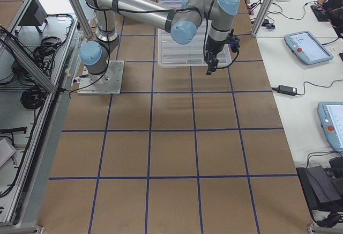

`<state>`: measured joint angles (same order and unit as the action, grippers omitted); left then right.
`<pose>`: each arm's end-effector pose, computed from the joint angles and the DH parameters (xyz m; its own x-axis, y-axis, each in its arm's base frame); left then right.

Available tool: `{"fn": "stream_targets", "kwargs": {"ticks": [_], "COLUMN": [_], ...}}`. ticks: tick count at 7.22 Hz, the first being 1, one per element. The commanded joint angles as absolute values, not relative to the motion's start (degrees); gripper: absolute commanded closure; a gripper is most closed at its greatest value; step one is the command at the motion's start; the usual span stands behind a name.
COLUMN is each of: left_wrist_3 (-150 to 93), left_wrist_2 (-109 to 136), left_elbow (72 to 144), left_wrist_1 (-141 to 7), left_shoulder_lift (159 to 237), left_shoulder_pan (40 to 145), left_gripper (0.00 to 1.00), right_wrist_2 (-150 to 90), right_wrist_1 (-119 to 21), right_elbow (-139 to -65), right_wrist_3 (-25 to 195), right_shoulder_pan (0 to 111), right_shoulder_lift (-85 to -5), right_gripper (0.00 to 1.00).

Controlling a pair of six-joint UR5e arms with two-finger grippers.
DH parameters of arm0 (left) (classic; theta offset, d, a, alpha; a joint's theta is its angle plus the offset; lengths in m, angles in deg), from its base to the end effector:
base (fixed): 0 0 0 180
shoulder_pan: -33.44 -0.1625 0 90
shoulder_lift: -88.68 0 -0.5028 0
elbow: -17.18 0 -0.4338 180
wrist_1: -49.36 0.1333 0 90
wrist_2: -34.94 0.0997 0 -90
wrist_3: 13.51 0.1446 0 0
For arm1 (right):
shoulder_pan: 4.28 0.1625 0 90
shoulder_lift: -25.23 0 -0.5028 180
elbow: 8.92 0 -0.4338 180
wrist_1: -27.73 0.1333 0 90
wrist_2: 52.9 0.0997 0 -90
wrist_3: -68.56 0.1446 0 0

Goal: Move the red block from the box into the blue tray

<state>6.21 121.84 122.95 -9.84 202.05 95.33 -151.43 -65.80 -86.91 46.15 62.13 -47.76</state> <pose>0.1646 -0.6077 0.1929 -0.9829 -0.1549 0.0993 -0.1429 0.9826 0.1185 -0.1677 -0.6636 0.4600 -0.9918 0.0134 0.1273 0.0238 0.9965 0.0802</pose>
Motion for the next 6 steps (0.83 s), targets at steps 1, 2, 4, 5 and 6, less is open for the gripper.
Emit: {"fn": "stream_targets", "kwargs": {"ticks": [1,2,4,5,6], "left_wrist_3": [5.74,3.91,3.54,3.45,2.23], "left_wrist_2": [122.48,123.18,125.65,125.56,125.21], "left_elbow": [121.17,118.63,114.06,112.47,110.8], "left_wrist_1": [-9.7,-11.36,-19.07,-23.11,-26.98], "left_shoulder_lift": [200.93,199.7,197.24,195.31,193.38], "left_shoulder_pan": [97.84,100.21,102.16,102.25,102.86], "left_gripper": [0.0,0.0,0.0,0.0,0.0], "right_wrist_2": [-151.34,-151.42,-151.16,-150.99,-150.9], "right_wrist_1": [-66.22,-65.87,-66.05,-65.96,-65.96], "right_elbow": [-87.84,-88.1,-89.33,-89.77,-90.21], "right_wrist_3": [46.15,46.15,46.15,46.06,46.15], "right_shoulder_pan": [60.76,60.76,60.76,60.76,60.85], "right_shoulder_lift": [-47.37,-47.37,-47.1,-46.41,-46.14], "right_gripper": [0.0,0.0,0.0,0.0,0.0]}}
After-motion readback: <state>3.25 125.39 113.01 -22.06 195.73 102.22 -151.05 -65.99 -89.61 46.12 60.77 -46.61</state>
